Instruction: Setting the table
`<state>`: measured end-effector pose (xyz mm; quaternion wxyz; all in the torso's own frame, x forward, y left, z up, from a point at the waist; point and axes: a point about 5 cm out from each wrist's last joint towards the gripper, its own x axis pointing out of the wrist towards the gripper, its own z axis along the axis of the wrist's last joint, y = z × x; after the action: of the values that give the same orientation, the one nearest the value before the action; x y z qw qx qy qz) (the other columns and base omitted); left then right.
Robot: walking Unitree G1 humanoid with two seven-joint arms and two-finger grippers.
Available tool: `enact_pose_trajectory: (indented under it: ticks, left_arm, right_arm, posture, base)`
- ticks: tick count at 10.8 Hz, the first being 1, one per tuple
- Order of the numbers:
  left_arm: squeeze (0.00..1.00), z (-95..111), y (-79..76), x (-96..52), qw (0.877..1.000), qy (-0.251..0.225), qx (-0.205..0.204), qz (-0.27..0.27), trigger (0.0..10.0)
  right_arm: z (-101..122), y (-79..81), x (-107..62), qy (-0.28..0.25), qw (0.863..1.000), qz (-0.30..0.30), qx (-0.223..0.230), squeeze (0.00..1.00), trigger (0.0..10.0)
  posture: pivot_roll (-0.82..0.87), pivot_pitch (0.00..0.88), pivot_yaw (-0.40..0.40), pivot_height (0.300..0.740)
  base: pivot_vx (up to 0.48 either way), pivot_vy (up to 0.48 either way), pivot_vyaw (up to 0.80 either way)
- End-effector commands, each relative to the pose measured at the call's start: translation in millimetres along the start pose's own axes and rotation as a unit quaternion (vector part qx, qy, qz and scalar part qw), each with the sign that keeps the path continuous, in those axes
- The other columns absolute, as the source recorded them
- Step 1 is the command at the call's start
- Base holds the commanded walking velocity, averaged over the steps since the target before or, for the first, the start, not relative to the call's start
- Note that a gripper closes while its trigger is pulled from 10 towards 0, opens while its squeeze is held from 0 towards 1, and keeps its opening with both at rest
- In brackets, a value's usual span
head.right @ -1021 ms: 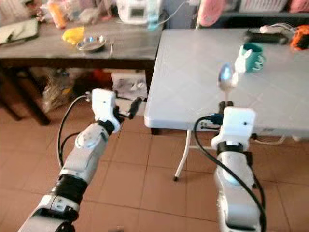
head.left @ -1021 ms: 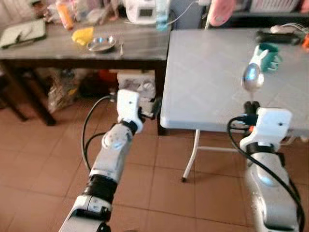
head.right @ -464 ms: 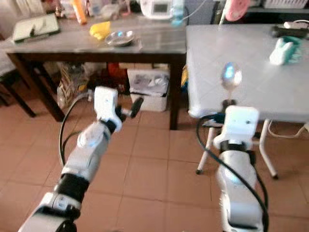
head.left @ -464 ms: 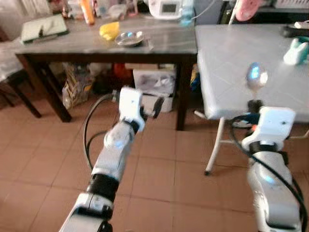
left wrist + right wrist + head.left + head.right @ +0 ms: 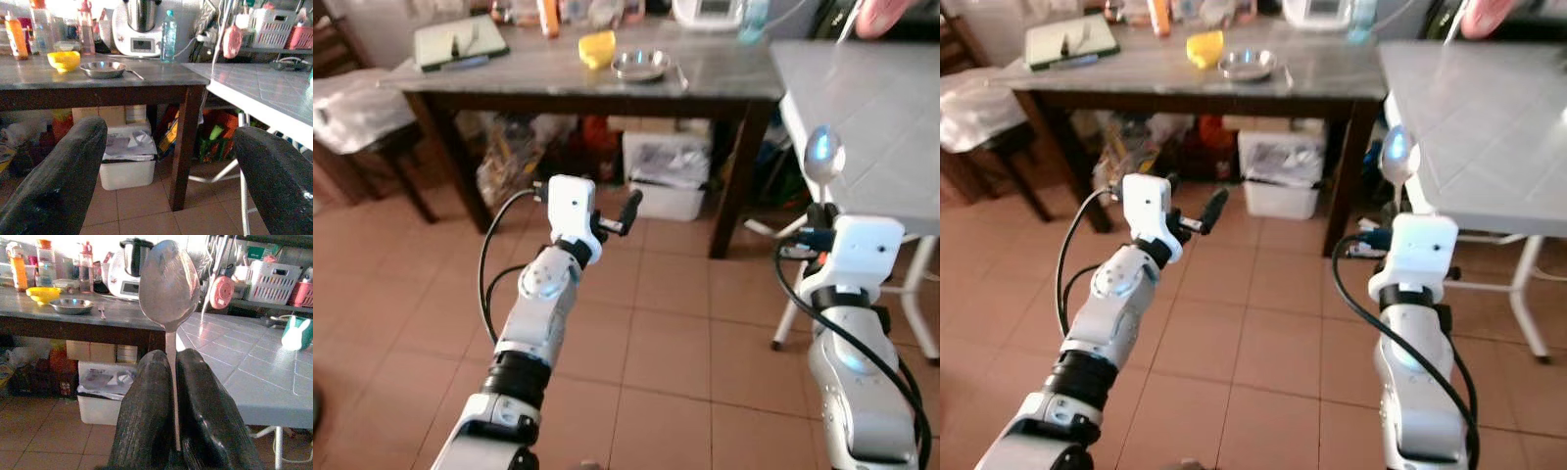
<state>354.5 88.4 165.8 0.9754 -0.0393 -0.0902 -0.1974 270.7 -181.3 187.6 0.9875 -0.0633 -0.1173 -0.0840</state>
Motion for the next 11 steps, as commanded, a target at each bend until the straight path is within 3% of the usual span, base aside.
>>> enact_pose_trajectory:
  ticks: [1,11]
  left_arm:
    - [0.0,4.5,-0.4,0.7,1.0,-0.01,0.004,-0.006,10.0]
    - [0.0,-0.2,-9.2,-1.5,1.0,-0.001,0.0,-0.03,10.0]
  right_arm:
    - [6.4,-1.9,1.4,-0.014,1.0,-0.002,0.001,0.0,10.0]
    - [4.2,-0.8,3.2,-0.01,1.0,-0.002,0.003,0.0,10.0]
  posture:
    - [0.07,0.089,0.037,0.74]
    - [0.08,0.091,0.044,0.74]
  base:
    - [0.465,0.0,0.0]
    - [0.478,0.0,0.0]
